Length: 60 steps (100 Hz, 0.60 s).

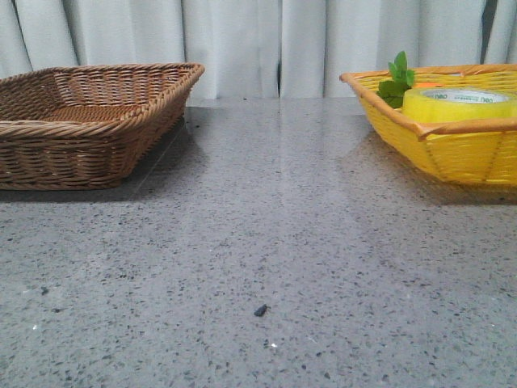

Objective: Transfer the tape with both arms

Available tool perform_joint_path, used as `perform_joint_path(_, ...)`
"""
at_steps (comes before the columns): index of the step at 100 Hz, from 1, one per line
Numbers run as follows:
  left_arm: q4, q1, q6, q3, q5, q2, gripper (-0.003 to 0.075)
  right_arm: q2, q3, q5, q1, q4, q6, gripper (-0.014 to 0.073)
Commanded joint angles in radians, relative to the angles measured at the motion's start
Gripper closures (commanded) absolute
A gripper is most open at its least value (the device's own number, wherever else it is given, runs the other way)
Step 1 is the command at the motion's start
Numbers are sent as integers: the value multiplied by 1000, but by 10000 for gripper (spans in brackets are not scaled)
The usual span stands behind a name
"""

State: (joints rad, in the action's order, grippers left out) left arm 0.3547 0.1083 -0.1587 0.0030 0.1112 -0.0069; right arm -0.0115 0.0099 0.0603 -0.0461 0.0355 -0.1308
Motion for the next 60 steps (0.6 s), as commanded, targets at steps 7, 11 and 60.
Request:
perform_joint_path(7,16,8,-11,10,-56,-27,741,-18,22,-89,4,3,7,652)
perform_joint_path(11,18,8,-11,10,-56,-27,741,-18,22,-89,4,3,7,652)
perform_joint_path(60,24,8,-11,10,-56,-27,741,-18,22,-81,4,7,7,652)
